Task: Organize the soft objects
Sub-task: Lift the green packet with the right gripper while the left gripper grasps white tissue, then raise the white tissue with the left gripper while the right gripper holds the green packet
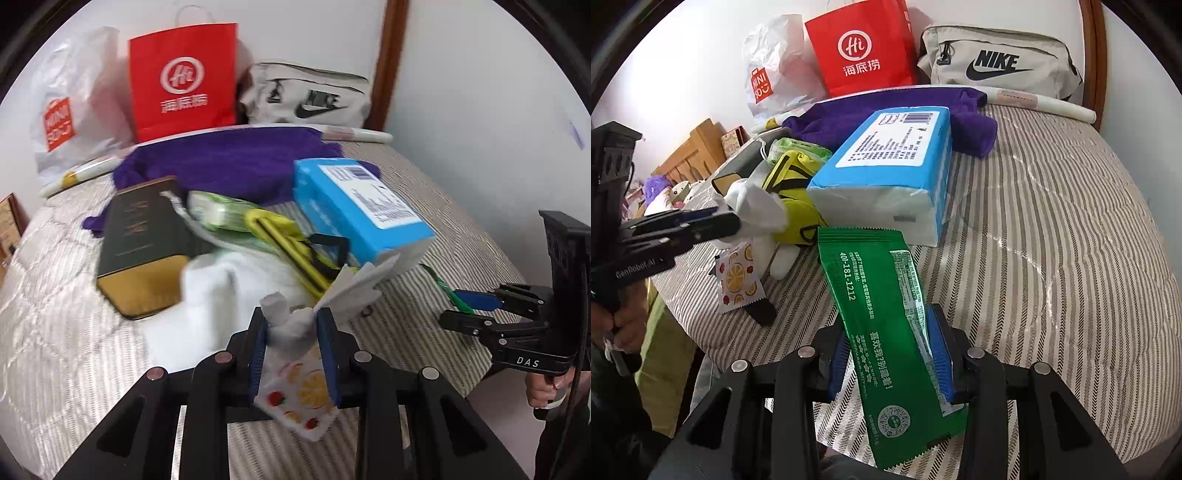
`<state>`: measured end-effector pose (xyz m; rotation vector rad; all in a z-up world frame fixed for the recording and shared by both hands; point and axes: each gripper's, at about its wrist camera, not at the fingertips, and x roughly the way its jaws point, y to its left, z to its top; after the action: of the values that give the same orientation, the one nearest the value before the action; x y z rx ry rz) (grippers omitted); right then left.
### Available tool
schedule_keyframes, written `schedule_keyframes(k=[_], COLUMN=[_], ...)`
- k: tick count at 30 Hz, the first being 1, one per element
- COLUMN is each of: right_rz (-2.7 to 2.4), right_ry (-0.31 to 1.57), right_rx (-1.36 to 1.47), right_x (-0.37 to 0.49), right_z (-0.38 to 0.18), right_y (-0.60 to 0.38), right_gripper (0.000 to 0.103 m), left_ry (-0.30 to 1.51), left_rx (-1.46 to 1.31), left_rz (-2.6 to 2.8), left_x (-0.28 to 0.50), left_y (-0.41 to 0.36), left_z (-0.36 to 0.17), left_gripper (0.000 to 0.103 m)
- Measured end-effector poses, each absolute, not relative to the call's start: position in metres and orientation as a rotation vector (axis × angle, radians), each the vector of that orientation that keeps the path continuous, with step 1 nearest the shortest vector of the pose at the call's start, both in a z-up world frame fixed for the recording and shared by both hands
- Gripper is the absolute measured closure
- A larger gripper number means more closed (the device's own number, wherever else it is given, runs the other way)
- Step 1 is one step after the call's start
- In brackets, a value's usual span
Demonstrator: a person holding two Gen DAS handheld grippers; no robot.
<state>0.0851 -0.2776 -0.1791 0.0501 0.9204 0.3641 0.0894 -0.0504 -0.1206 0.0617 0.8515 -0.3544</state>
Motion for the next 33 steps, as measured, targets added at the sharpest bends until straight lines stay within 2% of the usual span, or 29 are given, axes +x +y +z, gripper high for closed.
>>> schedule_keyframes(k=[19,20,21,22,27,33], right_rz=[0.325,0.329,0.338,0.348,0.336,0.323], right_ry=[0.905,0.899,0.894,0.895,0.890,0.957], right_rx=[0.039,0.043,0.049,0.057,0.004,-0.021], right_x=[0.092,0.092,0.093,0.094,0.101,0.101], right_z=[-0.154,-0.150,-0.146,-0.141,-0.133,-0.157], right_y=[-0.269,-0.269,-0.269,-0.270,-0.262,-0.266], right_gripper=[0.064,0.067,0.077,0.080,0.081,0.080], left_ry=[0.857,0.851,0.849,0.849,0.845,0.852], left_rx=[-0.103,-0.109,-0.113,-0.116,-0.130,-0.128], left_rz=[-0.169,-0.167,-0.167,-0.168,-0.179,-0.210], left_x=[0.088,0.088,0.089,0.091,0.100,0.104], left_y=[0.052,0.054,0.056,0.057,0.058,0.053], left_z=[-0.119,-0.117,-0.116,-0.114,-0.108,-0.111], left_gripper=[0.077,0.077,0.077,0.077,0.077,0.077])
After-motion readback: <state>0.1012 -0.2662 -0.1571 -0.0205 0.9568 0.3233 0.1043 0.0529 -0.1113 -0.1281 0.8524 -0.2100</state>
